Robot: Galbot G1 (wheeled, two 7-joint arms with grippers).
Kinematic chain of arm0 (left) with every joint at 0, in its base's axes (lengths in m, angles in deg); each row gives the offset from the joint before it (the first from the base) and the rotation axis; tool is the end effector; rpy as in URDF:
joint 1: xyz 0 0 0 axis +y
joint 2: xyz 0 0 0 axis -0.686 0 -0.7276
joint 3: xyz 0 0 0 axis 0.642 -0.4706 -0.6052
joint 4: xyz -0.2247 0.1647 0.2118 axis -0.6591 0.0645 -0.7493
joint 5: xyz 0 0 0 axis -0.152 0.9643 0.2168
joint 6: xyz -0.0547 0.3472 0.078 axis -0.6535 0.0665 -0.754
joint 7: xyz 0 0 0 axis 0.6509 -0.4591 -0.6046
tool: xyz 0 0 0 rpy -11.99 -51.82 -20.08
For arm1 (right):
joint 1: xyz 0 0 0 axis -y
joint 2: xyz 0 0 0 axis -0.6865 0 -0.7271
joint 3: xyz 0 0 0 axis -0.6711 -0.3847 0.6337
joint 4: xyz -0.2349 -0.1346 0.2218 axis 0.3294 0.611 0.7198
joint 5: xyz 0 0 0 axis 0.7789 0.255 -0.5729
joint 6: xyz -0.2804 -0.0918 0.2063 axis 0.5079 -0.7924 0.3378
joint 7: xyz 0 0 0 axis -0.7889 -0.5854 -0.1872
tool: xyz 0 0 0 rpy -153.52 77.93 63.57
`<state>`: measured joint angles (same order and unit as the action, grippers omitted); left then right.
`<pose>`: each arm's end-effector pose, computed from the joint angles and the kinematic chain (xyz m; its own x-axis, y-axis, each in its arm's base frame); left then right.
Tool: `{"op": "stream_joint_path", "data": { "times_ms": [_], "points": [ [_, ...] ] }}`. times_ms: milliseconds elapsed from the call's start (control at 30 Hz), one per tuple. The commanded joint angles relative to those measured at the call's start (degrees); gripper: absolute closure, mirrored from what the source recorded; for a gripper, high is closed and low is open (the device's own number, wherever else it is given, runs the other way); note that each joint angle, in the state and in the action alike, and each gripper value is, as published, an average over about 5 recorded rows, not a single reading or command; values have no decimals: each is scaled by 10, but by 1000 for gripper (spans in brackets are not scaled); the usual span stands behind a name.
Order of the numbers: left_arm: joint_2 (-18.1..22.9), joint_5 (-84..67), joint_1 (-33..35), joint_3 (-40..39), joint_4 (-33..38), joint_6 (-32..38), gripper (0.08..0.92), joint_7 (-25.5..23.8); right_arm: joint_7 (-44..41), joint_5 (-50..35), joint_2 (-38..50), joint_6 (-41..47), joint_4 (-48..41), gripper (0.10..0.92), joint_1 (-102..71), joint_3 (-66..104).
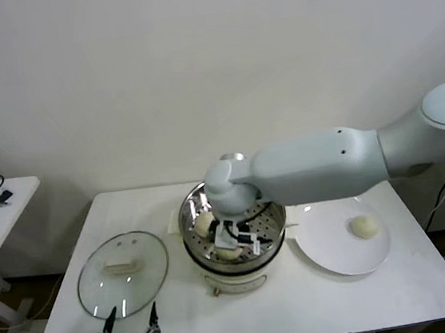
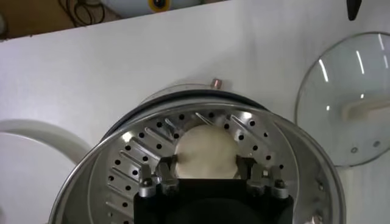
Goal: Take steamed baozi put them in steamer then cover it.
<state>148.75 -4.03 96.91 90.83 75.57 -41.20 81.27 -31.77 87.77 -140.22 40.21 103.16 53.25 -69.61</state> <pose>0.0746 0.0352 -0.3313 -0.9579 -0.0576 0.2812 -0.0505 0.9982 0.0324 0.4337 0.2050 -0.0966 -0.1891 -0.0771 0.9789 -0.2064 -0.9715 -0.1164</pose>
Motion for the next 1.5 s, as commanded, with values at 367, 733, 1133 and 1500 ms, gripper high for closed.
{"op": "stream_joint_path", "data": {
  "times_ms": [367, 733, 1133, 1500],
  "points": [
    [-3, 6, 2, -4, -1, 0, 177, -1, -58, -196, 149, -33, -94, 203, 167, -47],
    [-9, 2, -6, -4, 1, -1, 177, -3, -54, -241, 351, 73, -220, 203, 81, -95],
    [-4, 8, -8, -3, -5, -5, 177, -5, -43, -95, 373, 67, -319, 203, -221, 135],
    [5, 14, -3, 3, -10, -4, 177, -4, -42, -60, 318, 48, -407, 203, -319, 222]
  ]
}}
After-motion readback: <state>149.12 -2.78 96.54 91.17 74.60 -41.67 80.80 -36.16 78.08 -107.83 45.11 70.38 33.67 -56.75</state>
